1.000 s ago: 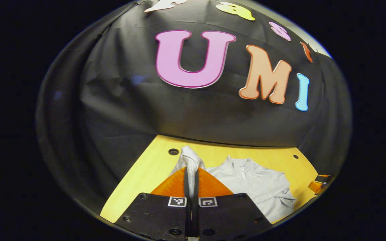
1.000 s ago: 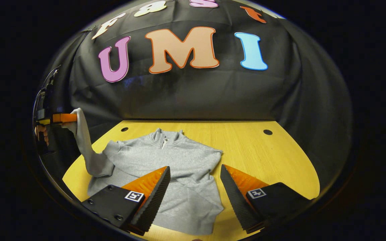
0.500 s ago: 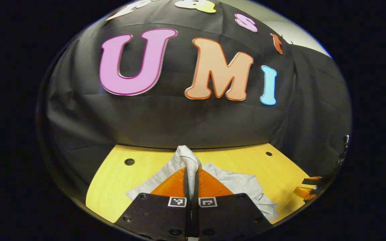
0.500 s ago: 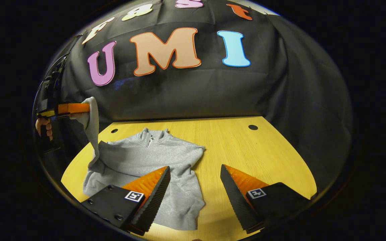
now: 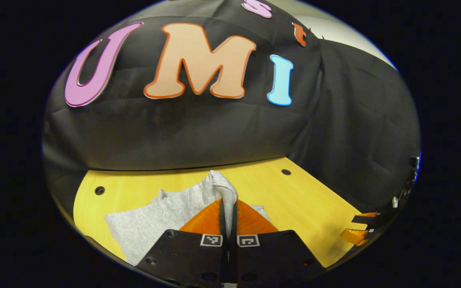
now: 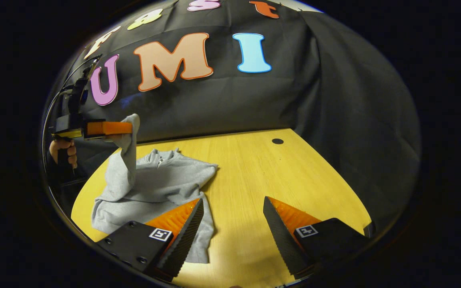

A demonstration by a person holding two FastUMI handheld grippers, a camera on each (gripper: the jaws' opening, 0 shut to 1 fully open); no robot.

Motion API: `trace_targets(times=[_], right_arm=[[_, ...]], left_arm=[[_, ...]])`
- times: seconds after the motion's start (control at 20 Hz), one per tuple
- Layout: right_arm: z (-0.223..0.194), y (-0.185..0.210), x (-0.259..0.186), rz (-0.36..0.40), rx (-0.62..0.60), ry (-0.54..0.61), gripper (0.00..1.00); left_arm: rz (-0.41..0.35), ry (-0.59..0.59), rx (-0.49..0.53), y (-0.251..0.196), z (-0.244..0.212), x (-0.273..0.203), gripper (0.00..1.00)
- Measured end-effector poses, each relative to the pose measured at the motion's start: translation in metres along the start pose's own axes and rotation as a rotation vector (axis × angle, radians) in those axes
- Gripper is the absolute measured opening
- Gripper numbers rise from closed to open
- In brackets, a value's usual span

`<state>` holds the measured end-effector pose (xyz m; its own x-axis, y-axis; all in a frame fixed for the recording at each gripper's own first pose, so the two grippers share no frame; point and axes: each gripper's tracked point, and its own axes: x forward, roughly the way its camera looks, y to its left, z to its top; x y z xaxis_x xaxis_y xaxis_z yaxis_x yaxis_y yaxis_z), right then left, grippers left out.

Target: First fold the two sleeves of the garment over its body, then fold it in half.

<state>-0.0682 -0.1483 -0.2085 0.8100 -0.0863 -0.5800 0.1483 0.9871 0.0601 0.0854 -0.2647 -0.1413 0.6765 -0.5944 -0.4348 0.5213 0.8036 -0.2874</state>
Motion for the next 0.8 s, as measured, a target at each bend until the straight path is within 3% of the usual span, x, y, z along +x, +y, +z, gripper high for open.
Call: trace_targets(times=[0.15, 0.35, 0.55, 0.8], right_arm=[[-0.002, -0.020, -0.007, -0.024, -0.005, 0.001, 0.96], [-0.012, -0.039, -0.012, -0.039, 0.000, 0.029, 0.96], [-0.014, -0.046, -0.014, -0.043, -0.007, 0.044, 0.96], [-0.016, -0.037, -0.006, -0.011, -0.028, 0.055, 0.96]], left_arm=[[-0.014, 0.041, 0.015, -0.020, -0.022, 0.023, 0.00], [0.022, 0.125, 0.027, -0.027, -0.057, 0.052, 0.00], [0.023, 0.169, -0.012, -0.036, -0.081, 0.070, 0.08], [-0.031, 0.111, -0.021, -0.059, -0.069, 0.068, 0.16]])
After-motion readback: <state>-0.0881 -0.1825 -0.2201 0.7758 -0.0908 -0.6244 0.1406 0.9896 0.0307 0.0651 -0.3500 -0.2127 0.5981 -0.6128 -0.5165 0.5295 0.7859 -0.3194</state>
